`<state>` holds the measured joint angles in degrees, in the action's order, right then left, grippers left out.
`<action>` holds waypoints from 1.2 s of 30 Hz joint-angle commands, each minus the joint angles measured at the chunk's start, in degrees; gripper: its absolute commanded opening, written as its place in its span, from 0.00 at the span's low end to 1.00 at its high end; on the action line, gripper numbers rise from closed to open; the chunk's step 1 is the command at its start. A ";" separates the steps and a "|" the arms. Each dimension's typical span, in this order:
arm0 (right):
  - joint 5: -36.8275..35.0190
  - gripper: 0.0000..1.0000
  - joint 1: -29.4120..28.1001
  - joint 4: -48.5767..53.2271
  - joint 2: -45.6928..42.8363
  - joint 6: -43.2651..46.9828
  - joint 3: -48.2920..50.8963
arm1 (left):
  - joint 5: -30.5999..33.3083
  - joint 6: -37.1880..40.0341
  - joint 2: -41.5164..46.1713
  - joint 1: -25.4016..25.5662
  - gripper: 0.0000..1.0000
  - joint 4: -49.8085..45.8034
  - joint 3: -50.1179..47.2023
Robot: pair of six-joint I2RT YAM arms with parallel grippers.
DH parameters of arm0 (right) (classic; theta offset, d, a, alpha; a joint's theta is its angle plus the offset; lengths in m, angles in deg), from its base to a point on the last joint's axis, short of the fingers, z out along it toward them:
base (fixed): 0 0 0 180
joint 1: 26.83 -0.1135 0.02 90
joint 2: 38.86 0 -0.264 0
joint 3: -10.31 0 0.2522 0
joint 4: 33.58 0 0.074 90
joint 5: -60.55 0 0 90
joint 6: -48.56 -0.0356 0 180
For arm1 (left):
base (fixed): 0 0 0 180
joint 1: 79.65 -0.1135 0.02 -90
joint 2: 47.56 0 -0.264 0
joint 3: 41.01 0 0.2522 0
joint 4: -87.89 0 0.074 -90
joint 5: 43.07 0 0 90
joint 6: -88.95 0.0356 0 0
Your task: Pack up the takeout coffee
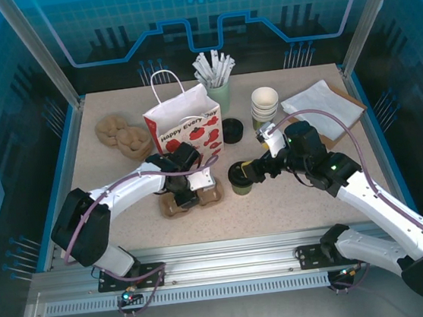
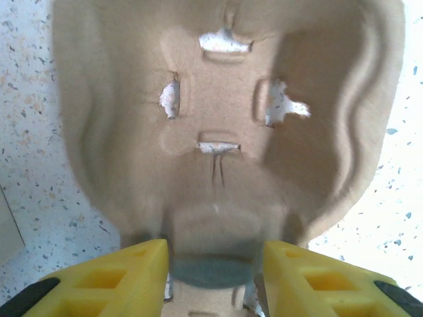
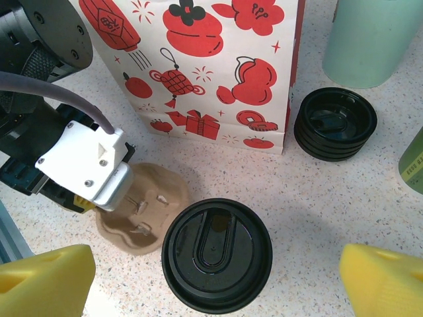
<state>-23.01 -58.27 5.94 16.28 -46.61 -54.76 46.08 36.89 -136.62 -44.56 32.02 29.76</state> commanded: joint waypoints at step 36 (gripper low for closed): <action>0.55 0.97 0.52 0.59 -0.53 -1.01 0.57 | -0.84 1.01 -5.06 -1.55 0.53 -2.44 4.42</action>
<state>-22.99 -58.27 5.94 16.28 -47.05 -54.76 45.65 39.31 -140.97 -45.85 29.51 32.84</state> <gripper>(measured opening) 0.965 0.527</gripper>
